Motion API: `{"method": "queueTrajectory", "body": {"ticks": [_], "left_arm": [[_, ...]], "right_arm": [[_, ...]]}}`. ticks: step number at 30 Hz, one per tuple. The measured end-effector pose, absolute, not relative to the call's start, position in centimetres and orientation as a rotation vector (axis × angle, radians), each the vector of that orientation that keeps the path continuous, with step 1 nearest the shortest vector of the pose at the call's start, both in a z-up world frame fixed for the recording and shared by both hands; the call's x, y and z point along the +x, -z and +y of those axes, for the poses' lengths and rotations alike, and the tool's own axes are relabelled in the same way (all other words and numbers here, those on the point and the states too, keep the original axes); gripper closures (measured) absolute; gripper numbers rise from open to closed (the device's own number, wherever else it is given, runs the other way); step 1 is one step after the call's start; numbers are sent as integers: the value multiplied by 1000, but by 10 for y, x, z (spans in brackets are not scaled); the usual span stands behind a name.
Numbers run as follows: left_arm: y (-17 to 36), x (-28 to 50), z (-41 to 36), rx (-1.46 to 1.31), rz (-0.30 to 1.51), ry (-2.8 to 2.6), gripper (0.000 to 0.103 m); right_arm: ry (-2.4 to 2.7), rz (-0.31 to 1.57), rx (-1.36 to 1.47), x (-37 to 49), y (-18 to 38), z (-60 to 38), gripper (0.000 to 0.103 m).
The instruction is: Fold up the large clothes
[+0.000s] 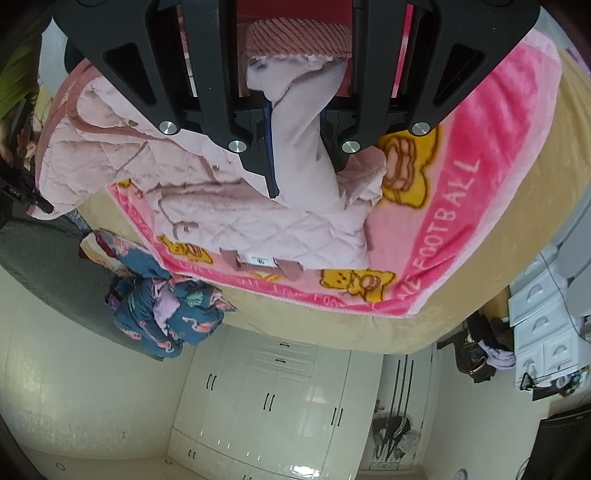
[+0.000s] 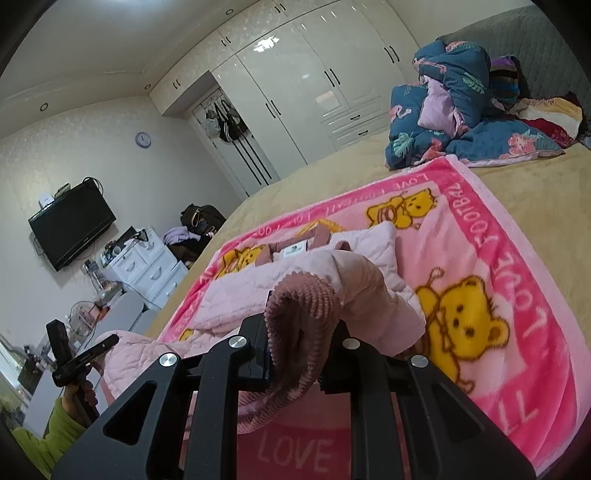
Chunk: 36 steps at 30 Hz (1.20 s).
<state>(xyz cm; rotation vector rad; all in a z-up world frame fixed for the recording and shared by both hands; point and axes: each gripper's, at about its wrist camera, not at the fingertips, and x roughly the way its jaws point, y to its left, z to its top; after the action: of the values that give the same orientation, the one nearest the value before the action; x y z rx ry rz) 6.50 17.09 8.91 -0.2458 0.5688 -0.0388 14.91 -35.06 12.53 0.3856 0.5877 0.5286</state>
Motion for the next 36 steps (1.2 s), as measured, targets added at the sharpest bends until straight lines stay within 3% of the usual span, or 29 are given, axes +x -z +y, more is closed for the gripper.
{"method": "queueTrajectory", "body": {"ticks": [36], "left_arm": [[-111, 161, 192, -238, 543, -54, 92]], "right_arm": [[-452, 575, 378, 263, -148, -330, 87]]}}
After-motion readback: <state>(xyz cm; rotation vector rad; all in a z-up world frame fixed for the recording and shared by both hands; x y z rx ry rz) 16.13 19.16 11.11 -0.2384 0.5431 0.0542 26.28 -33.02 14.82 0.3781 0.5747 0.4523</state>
